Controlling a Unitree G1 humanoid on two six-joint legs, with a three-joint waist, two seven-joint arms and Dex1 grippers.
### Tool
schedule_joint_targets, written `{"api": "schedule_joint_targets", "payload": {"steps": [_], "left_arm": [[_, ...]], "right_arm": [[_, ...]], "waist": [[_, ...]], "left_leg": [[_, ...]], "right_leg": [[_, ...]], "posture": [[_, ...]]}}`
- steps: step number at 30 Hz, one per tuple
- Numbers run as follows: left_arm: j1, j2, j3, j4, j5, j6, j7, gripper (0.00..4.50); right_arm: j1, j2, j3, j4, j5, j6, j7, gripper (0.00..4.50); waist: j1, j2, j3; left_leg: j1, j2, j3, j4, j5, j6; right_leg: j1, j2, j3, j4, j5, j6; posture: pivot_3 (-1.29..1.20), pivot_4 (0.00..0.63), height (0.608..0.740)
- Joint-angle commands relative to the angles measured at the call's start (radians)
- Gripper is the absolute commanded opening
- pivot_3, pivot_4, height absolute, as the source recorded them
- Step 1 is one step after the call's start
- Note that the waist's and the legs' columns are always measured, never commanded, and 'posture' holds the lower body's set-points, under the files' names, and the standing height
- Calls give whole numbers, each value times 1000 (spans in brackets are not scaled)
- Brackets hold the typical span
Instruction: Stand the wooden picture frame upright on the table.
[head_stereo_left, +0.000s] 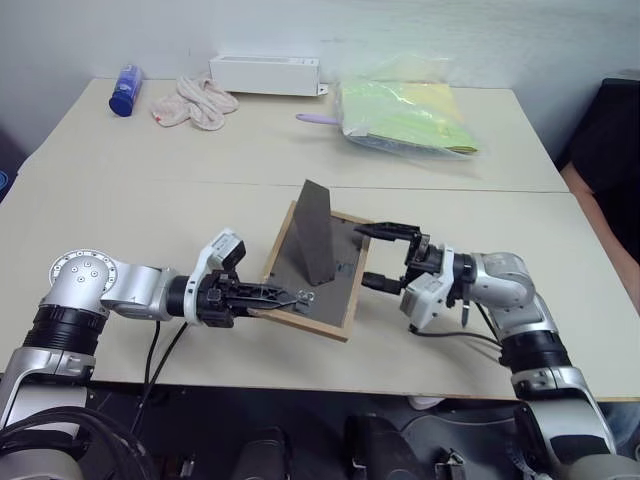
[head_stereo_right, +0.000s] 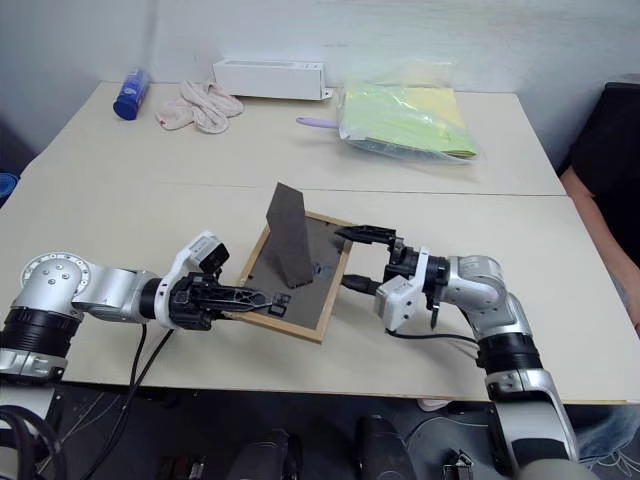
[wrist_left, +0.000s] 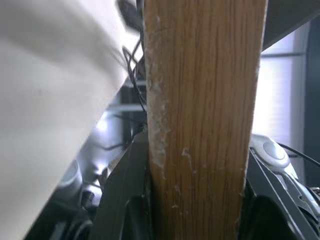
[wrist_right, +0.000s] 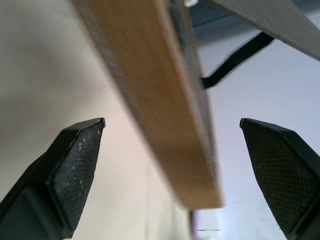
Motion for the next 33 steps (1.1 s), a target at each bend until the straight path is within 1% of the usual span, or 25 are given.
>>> {"api": "schedule_joint_targets", "payload": {"steps": [1, 4, 8, 11, 12, 16, 19, 22, 23, 24, 25, 26, 29, 30, 32, 33], "left_arm": [[8, 15, -6, -28, -62, -21, -23, 1290], [16, 19, 0, -31, -62, -35, -26, 1290], [12, 28, 2, -16, -62, -36, -30, 1290], [8, 32, -2, -17, -62, -35, -36, 1290], [6, 33, -3, -19, -62, -35, -37, 1290], [15, 27, 6, -50, -62, -65, 1, 1290], [66, 17, 57, -162, -62, -176, 138, 1290], [87, 22, 122, -205, -62, -177, 96, 2358], [100, 33, 149, -204, -62, -183, 104, 2569], [114, 47, 185, -181, -62, -190, 121, 2885], [125, 56, 212, -164, -62, -193, 133, 3024], [140, 76, 247, -153, -62, -200, 138, 3402], [193, 150, 324, -172, -62, -243, 170, 3413], [209, 167, 350, -198, -14, -258, 158, 3413], [268, 156, 446, -310, 196, -390, 8, 3413], [290, 142, 480, -347, 272, -445, -55, 3413]], "right_arm": [[-19, -10, -6, 36, -127, -38, -189, 4476], [-9, -32, 14, 51, -185, -45, -292, 3850], [-7, -63, 31, 45, -256, -59, -423, 2528], [-17, -74, 59, 55, -282, -49, -489, 1450], [-20, -76, 71, 57, -293, -44, -507, 1365], [-27, -84, 107, 61, -307, -33, -561, 1365], [-26, -96, 127, 62, -298, -24, -586, 1365], [-25, -106, 137, 55, -271, -16, -595, 1350], [-27, -111, 141, 58, -264, -16, -598, 1302], [-30, -117, 147, 60, -259, -18, -602, 1259], [-32, -121, 152, 61, -254, -19, -605, 1258], [-33, -124, 153, 60, -249, -19, -609, 1258], [-31, -130, 156, 51, -216, -10, -604, 1258], [-31, -131, 160, 55, -195, -4, -596, 1258], [-22, -135, 179, 71, -112, 6, -556, 1258], [-19, -139, 191, 77, -72, 10, -534, 1258]], "waist": [[2, 0, 0], [4, 0, 0], [4, 0, 0], [3, 0, 0], [1, 0, 0], [0, 0, 0], [2, 0, 0], [3, -1, 1], [1, -1, 1], [-1, -1, 1], [-4, -1, 1], [-6, -1, 1], [-7, -1, 1], [-6, -1, 1], [-6, -1, 1], [-5, -1, 1]], "left_leg": [[0, 0, 0, 0, 0, 0], [0, 0, 0, 1, 0, 0], [-1, -1, 0, 1, 0, 0], [-1, -1, 0, 1, 0, 0], [-1, -1, 0, 1, 0, 0], [0, 0, 0, 1, 0, 0], [0, 0, 0, 1, 0, 0], [0, 0, 0, 1, 0, 0], [0, 0, 0, 2, 0, 0], [0, 0, 0, 2, 0, 0], [0, 0, 0, 2, 0, 0], [0, 0, 0, 2, 0, -1], [0, 1, 0, 1, 0, -1], [0, 1, 0, 1, 0, -1], [0, 0, 0, 1, 0, -1], [0, 0, 0, 0, 0, -1]], "right_leg": [[0, 0, 0, 0, 0, 0], [0, 0, 0, 0, 0, 0], [0, 0, 0, 0, 0, 0], [0, 0, 0, 0, 0, 0], [0, 0, 0, 0, 0, 0], [0, 1, 0, 1, 0, 0], [0, 1, 0, 1, 0, 0], [0, 0, 0, 0, 0, 0], [0, 0, 0, -1, 0, 0], [0, 0, 1, -1, 0, 0], [0, 0, 1, -1, -1, -1], [0, 1, 1, -1, -1, -1], [0, 1, 0, 0, -1, -1], [0, 0, 1, -1, -1, -1], [0, 0, 1, -2, -1, -1], [0, 0, 0, -3, -1, -1]], "posture": [[0, 150, 740], [0, 150, 740], [0, 150, 740], [0, 150, 740], [0, 150, 740], [0, 150, 740], [0, 150, 740], [0, 150, 740], [0, 150, 740], [0, 150, 740], [0, 150, 740], [0, 150, 740], [0, 150, 740], [0, 150, 740], [0, 150, 740], [0, 150, 740]]}}
